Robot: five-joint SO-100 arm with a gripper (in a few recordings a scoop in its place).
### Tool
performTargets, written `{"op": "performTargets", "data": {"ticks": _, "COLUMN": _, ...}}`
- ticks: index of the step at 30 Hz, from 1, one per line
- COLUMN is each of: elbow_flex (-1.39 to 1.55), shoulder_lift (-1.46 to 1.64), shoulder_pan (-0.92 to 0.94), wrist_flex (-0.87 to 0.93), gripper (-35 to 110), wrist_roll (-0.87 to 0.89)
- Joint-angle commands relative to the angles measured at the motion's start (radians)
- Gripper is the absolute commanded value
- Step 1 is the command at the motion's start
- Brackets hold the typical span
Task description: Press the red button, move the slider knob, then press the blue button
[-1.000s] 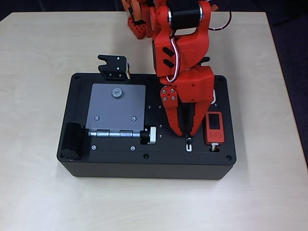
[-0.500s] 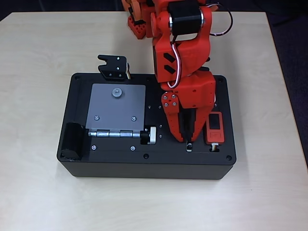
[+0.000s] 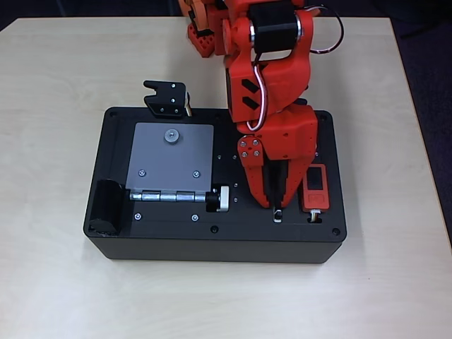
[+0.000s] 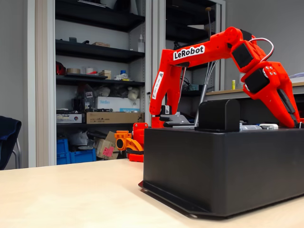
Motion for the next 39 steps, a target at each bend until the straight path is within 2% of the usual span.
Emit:
{"op": "performTargets", "data": {"ticks": 1, "elbow_flex": -0.017, "shoulder_lift": 0.083, "shoulder_pan": -0.035, "wrist_flex": 0.063, "gripper": 0, "wrist_roll": 0.040}}
{"op": "performTargets", "data": {"ticks": 21, "elbow_flex": -0.092, "shoulder_lift": 0.206, "shoulder_pan": -0.040, "wrist_flex": 0.302, "gripper": 1, "wrist_roll": 0.011}}
{"op": "performTargets", "data": {"ticks": 22, "elbow_flex": -0.091, "shoulder_lift": 0.212, "shoulder_pan": -0.043, "wrist_flex": 0.311, "gripper": 4, "wrist_roll": 0.012}}
{"op": "performTargets", "data": {"ticks": 24, "elbow_flex": -0.086, "shoulder_lift": 0.224, "shoulder_pan": -0.055, "wrist_flex": 0.313, "gripper": 29, "wrist_roll": 0.015}}
{"op": "performTargets", "data": {"ticks": 27, "elbow_flex": -0.086, "shoulder_lift": 0.233, "shoulder_pan": -0.081, "wrist_flex": 0.314, "gripper": 52, "wrist_roll": 0.025}}
{"op": "performTargets", "data": {"ticks": 36, "elbow_flex": 0.063, "shoulder_lift": 0.318, "shoulder_pan": -0.166, "wrist_flex": 0.249, "gripper": 85, "wrist_roll": 0.147}}
{"op": "performTargets", "data": {"ticks": 39, "elbow_flex": 0.075, "shoulder_lift": 0.322, "shoulder_pan": -0.189, "wrist_flex": 0.262, "gripper": 102, "wrist_roll": 0.213}}
